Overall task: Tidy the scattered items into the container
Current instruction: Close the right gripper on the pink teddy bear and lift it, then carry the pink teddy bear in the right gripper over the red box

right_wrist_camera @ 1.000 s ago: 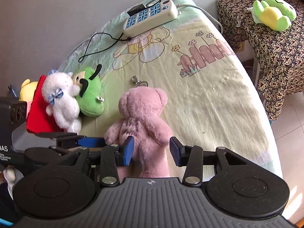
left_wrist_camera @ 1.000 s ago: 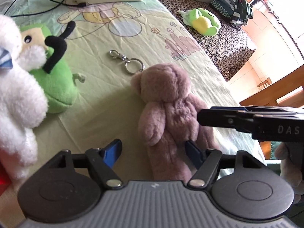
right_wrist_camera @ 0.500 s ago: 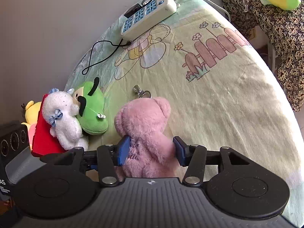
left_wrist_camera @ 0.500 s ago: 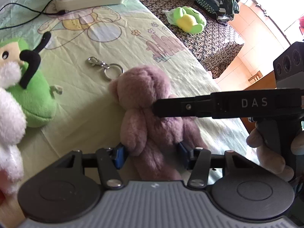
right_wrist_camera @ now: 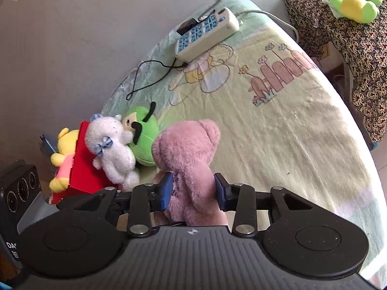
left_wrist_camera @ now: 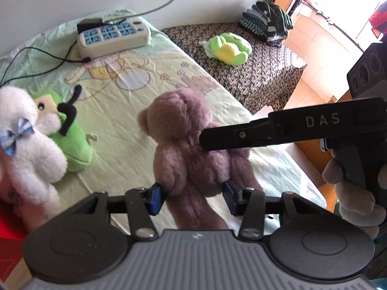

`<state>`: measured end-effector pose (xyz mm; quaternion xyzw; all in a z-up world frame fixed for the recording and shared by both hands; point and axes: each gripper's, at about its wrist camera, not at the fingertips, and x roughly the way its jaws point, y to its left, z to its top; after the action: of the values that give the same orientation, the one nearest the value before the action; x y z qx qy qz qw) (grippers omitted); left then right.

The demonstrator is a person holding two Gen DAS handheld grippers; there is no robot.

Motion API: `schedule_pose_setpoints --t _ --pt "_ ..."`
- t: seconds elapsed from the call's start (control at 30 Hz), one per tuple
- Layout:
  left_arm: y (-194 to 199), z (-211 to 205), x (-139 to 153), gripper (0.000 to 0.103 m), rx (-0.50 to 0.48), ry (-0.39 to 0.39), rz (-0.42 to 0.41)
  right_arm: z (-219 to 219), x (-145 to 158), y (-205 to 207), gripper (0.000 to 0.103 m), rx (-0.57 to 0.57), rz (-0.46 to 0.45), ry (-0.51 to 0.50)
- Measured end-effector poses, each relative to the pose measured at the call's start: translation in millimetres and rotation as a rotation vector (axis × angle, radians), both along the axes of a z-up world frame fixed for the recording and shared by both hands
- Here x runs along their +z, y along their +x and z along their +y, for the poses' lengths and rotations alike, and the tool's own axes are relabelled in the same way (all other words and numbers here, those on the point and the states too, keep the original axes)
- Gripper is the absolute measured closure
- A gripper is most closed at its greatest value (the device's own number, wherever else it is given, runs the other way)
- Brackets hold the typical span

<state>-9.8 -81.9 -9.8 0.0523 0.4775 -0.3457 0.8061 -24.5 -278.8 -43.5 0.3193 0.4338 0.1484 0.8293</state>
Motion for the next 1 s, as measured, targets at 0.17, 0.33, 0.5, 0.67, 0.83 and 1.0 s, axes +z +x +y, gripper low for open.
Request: schedule_pose_setpoints --t 0.17,0.33,0.5,0.67,0.83,1.0 --pt "-8 37 41 0.055 0.089 -0.046 -0.099 24 40 0 0.068 0.05 -0.124 0.013" --pt "-10 88 79 0.055 0.18 -0.09 -0.176 66 77 7 0.071 0.127 -0.227 0.026" --pt "-17 145 112 0.055 0.236 -0.103 -0.274 120 112 13 0.073 0.182 -0.325 0.037" --pt "-22 215 129 0.055 0.264 -0.102 -0.335 186 136 14 0.073 0.205 -0.396 0.022" --pt "-21 282 138 0.055 0.29 -0.097 -0.371 255 148 21 0.073 0.216 -0.441 -0.002" --pt "-3 332 134 0.055 0.3 -0.072 -0.363 322 152 30 0.073 0.216 -0.476 -0.071"
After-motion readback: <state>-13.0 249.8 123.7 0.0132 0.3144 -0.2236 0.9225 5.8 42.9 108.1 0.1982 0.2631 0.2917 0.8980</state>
